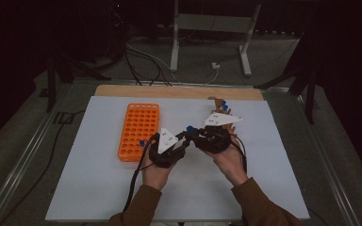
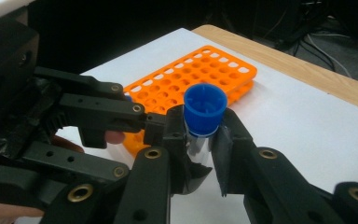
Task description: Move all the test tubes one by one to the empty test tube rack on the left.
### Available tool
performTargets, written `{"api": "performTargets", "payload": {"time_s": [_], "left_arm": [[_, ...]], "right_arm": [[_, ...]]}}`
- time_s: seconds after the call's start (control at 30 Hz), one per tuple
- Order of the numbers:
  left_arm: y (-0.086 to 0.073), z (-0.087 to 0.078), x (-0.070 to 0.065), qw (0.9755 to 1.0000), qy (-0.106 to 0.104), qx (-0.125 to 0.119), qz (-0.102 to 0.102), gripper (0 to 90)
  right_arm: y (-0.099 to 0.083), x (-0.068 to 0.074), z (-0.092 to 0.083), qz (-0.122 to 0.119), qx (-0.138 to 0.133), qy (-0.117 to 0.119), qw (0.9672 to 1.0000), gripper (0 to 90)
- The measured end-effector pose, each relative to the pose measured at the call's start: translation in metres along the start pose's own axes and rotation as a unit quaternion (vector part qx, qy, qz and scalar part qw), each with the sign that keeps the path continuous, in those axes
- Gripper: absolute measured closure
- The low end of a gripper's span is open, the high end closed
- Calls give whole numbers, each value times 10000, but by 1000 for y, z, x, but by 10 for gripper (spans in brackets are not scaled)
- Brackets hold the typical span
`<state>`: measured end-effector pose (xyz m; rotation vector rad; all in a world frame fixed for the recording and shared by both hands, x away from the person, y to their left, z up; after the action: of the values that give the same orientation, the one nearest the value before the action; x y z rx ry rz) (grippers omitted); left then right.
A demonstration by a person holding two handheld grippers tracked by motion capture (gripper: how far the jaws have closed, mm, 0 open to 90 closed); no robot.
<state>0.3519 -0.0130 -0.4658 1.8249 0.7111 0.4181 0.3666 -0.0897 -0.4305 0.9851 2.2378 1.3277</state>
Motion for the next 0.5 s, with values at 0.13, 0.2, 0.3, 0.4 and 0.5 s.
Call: {"api": "performTargets", "payload": {"time_s": [0.13,0.2,0.3,0.4,0.5], "left_arm": [[1,-1,-2,9999,-62,-58,61,761],[1,0,-3,9999,-83,-54,115,777],[1,0,-3,9999,-90,-47,103,783],[0,0,0,10000,-44,-5,83,784],[-1,0,5,10000,33,37,37,784]], "right_arm": [[-1,0,1,33,14,40,10000,769],[-1,-1,1,43,26,43,10000,768],[-1,-1,1,49,21,29,10000,740],[0,-3,-1,78,-9,2,10000,631],[1,-5,-3,108,-22,15,9999,495]]}}
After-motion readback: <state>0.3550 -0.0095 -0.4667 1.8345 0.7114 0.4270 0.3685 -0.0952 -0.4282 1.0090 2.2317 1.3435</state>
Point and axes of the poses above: each handheld gripper's, and its own axes: z roughly forward along the jaws, y roughly out of its top, x roughly to its left, the point moved 8 cm from there along z, roughly forward along the jaws, and after that the axes turned 8 degrees about -y, right-handed, at the moved point
